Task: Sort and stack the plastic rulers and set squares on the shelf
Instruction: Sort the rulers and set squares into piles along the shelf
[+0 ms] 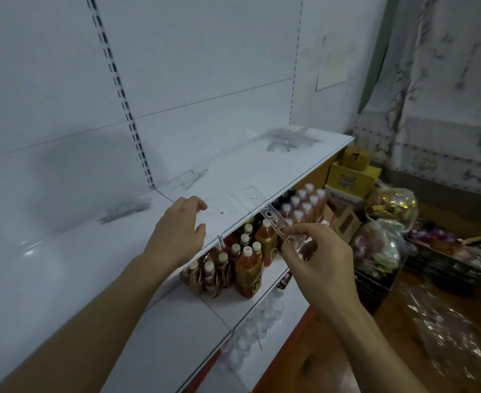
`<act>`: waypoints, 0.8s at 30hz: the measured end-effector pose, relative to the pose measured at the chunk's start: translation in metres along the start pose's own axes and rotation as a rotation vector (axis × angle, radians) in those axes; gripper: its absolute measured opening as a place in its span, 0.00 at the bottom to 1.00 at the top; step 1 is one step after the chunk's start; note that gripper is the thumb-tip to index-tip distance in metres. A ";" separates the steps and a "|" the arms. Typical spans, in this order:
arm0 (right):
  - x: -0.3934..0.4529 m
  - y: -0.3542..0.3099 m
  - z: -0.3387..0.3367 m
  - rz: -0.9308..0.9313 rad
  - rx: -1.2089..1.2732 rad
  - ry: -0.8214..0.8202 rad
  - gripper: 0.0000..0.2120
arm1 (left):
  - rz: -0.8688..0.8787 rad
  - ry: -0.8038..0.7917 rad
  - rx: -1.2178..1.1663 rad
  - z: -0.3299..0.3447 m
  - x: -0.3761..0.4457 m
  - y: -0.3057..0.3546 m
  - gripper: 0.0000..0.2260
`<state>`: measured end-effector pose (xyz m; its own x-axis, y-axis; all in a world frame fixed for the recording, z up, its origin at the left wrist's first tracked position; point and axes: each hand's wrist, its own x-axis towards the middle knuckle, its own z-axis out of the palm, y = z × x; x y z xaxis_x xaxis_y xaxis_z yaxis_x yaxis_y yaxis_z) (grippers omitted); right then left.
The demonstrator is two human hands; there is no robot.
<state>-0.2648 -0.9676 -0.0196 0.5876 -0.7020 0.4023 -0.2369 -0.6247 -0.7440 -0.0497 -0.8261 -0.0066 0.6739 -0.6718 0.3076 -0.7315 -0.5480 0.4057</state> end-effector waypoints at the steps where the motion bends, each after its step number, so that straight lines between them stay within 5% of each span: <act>1: 0.010 0.004 0.003 0.002 0.004 -0.008 0.09 | -0.024 -0.022 0.023 0.007 0.015 -0.004 0.15; 16: 0.206 0.045 0.096 -0.092 0.021 -0.186 0.10 | -0.142 -0.001 0.213 0.040 0.183 -0.083 0.14; 24: 0.280 0.085 0.130 -0.053 0.065 -0.212 0.10 | -0.043 -0.036 0.225 0.070 0.229 -0.062 0.17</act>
<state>-0.0193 -1.1729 -0.0398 0.7491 -0.5767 0.3260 -0.1550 -0.6310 -0.7601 0.1428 -0.9813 -0.0218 0.7041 -0.6603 0.2615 -0.7093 -0.6714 0.2145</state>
